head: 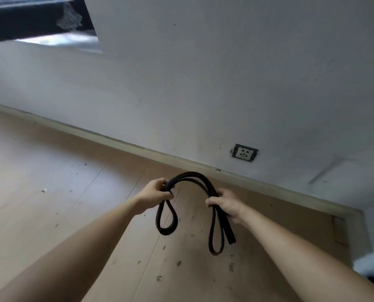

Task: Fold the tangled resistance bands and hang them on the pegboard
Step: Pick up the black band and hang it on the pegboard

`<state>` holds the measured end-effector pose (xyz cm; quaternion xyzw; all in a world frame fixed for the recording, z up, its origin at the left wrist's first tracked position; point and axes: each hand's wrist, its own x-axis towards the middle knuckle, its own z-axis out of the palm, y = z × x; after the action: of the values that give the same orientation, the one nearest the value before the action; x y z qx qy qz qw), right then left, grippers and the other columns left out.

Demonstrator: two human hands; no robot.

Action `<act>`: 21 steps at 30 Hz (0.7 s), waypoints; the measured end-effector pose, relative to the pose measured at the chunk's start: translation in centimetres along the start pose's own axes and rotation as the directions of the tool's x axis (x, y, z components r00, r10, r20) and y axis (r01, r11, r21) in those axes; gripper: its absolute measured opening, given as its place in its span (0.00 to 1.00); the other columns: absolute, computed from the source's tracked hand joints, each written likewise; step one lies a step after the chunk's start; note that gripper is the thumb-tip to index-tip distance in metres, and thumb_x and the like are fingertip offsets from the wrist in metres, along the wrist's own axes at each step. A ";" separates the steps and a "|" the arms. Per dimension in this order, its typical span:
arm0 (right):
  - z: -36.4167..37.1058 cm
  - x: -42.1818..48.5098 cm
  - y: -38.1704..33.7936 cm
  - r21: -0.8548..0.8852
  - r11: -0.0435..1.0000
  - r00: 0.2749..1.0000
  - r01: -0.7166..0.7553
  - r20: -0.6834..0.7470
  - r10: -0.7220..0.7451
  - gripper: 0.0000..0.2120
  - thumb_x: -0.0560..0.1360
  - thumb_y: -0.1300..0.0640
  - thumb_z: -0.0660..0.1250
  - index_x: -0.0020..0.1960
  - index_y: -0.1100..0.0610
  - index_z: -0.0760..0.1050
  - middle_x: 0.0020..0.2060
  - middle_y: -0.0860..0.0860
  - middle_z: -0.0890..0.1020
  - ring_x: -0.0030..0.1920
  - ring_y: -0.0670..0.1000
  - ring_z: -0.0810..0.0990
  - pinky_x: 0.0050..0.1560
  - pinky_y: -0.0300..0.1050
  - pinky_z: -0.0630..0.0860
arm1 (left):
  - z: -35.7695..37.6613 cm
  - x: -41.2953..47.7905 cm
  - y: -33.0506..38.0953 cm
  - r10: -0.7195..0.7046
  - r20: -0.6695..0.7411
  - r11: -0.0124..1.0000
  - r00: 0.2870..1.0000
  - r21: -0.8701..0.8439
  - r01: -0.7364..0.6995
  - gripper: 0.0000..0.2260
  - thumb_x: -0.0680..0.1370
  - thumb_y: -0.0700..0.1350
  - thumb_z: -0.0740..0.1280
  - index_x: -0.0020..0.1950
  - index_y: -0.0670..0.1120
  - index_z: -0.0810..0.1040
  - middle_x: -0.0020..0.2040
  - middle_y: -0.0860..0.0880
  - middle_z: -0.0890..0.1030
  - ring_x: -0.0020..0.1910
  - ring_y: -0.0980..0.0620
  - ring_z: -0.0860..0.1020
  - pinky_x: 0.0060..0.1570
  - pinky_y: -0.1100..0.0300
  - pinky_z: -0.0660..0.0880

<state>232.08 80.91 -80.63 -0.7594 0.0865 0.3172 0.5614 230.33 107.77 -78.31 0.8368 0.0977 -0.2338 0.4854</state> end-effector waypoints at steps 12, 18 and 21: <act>-7.1 -14.3 -12.5 -0.256 0.896 0.928 0.364 0.015 -0.372 0.13 0.66 0.55 0.82 0.45 0.57 0.82 0.40 0.52 0.85 0.44 0.52 0.85 0.52 0.50 0.81 | -3.6 -12.7 15.8 0.319 0.059 0.946 0.946 0.045 -0.321 0.04 0.77 0.43 0.74 0.50 0.45 0.82 0.39 0.50 0.82 0.41 0.53 0.81 0.46 0.61 0.76; -8.9 -22.4 -17.3 -0.380 0.747 0.803 0.545 -0.020 -0.596 0.18 0.65 0.47 0.82 0.48 0.53 0.81 0.41 0.53 0.85 0.44 0.52 0.84 0.47 0.48 0.79 | -2.7 -18.1 22.6 0.459 0.051 0.888 0.887 -0.034 -0.458 0.07 0.76 0.38 0.74 0.53 0.41 0.80 0.40 0.47 0.81 0.42 0.48 0.82 0.52 0.51 0.80; -9.7 -26.2 -19.4 -0.401 0.703 0.759 0.588 -0.026 -0.650 0.16 0.67 0.52 0.82 0.50 0.56 0.80 0.39 0.52 0.84 0.38 0.46 0.82 0.40 0.38 0.77 | -2.3 -20.8 26.1 0.543 0.012 0.839 0.840 -0.051 -0.542 0.11 0.75 0.46 0.76 0.53 0.43 0.82 0.39 0.49 0.78 0.40 0.50 0.79 0.50 0.49 0.80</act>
<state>224.78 73.11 -48.34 -0.8586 -0.1894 0.0558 0.4732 223.11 97.73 -47.23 0.8158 -0.1440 -0.0953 0.5520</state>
